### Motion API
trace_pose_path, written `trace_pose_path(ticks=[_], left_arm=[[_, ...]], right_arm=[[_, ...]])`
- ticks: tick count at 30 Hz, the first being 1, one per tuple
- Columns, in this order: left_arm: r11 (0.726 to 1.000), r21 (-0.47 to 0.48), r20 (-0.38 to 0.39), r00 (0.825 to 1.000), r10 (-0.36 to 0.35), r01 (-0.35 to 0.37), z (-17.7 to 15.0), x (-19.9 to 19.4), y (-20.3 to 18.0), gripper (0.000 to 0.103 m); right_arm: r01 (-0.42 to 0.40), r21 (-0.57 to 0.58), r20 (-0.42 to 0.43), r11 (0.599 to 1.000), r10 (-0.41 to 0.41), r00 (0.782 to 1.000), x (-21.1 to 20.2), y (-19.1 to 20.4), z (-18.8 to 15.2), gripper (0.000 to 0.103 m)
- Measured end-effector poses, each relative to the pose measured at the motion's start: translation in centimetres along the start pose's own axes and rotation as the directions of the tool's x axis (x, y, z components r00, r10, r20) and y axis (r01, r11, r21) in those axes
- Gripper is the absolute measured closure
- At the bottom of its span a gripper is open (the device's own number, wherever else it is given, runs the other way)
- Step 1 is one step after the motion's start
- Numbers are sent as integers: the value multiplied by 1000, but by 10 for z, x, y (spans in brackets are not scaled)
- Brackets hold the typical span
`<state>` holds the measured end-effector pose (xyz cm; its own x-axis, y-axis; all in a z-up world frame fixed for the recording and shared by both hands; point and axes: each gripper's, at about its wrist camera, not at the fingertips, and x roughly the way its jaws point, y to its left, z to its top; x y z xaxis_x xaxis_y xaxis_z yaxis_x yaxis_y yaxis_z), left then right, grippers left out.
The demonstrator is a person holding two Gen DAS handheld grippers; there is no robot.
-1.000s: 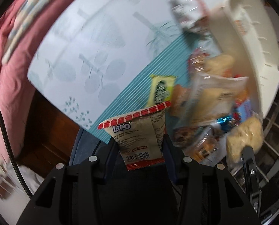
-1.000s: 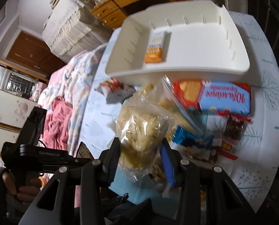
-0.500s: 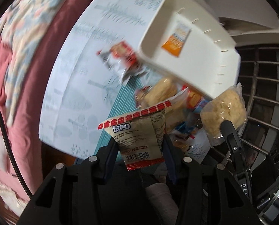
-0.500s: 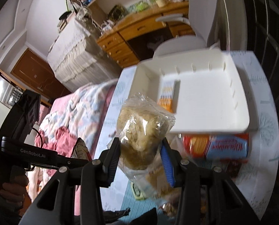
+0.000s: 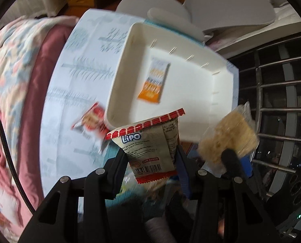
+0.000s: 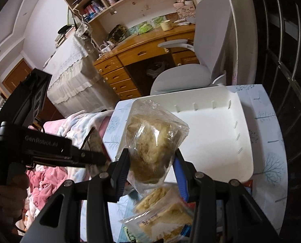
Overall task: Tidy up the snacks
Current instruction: 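Carry both packets over the white tray and open both grippers to drop them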
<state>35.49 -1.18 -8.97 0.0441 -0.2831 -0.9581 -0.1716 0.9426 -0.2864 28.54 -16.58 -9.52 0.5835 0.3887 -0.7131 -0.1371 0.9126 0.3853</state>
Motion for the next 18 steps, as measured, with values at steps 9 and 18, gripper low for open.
trace_pose_path(ticks=[9, 18], left_arm=[[989, 16, 10, 989, -145, 145, 27, 29, -14, 57], [992, 10, 15, 991, -130, 130, 24, 36, -13, 25]], right_arm=[[57, 69, -20, 996, -56, 998, 10, -28, 5, 58], [29, 106, -54, 994, -24, 998, 9, -39, 3, 39]])
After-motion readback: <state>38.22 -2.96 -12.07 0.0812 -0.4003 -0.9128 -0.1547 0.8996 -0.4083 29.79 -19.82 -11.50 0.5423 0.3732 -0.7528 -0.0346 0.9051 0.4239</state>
